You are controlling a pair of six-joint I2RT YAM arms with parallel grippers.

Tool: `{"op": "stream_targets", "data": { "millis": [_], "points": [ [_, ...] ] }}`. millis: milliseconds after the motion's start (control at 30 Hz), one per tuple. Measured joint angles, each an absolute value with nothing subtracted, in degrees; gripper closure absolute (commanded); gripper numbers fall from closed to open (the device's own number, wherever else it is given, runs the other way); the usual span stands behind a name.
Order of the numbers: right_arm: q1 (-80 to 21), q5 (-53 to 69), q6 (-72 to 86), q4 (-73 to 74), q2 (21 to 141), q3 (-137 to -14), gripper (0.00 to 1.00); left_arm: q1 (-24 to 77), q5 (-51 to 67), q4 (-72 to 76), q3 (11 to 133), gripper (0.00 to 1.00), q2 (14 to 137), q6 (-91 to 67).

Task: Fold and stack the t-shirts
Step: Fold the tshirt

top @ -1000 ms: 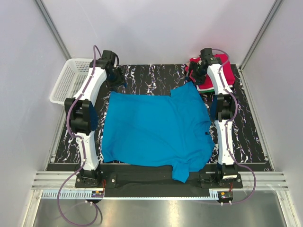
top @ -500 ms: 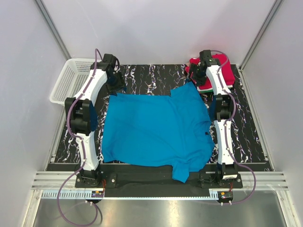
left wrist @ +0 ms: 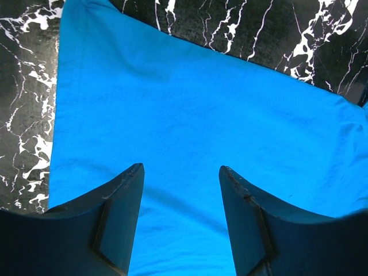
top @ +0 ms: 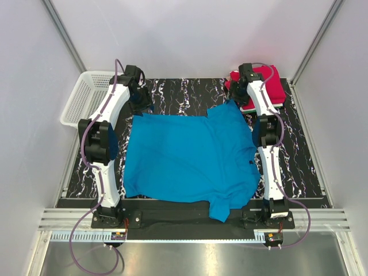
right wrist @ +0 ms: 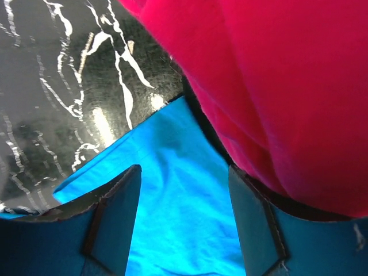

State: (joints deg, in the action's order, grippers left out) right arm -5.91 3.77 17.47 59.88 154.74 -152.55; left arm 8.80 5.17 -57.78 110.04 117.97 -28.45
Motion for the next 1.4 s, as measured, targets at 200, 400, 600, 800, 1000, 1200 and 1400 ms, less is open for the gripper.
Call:
{"op": "stream_targets", "data": {
  "millis": [200,400,600,800,1000,1200,1400],
  "points": [
    [-7.9,-0.6,16.3,59.9,156.2,-152.7,0.31,8.8,5.9,-57.7,108.8,0.40,117.8,-28.4],
    [-9.1,-5.2,15.7,60.0,156.5,-153.1,0.30,8.8,6.5,-57.7,107.5,0.40,117.7,-28.3],
    [-9.3,-6.7,15.6,60.1,156.6,-153.1,0.31,8.7,7.2,-57.7,107.2,0.40,117.6,-28.3],
    [-9.3,-7.2,15.3,60.4,156.7,-153.2,0.44,8.7,7.4,-57.7,107.2,0.40,117.6,-28.3],
    [-9.2,-8.1,15.0,60.7,156.7,-153.2,0.54,8.7,7.4,-57.7,107.2,0.40,117.6,-28.3],
    [-9.4,-7.8,15.0,60.6,156.7,-153.3,0.37,8.7,7.6,-57.7,107.2,0.40,117.6,-28.3],
    [-9.7,-7.9,14.7,60.7,157.7,-155.2,0.33,8.7,7.9,-57.7,107.2,0.40,117.6,-28.3]
  ]
}}
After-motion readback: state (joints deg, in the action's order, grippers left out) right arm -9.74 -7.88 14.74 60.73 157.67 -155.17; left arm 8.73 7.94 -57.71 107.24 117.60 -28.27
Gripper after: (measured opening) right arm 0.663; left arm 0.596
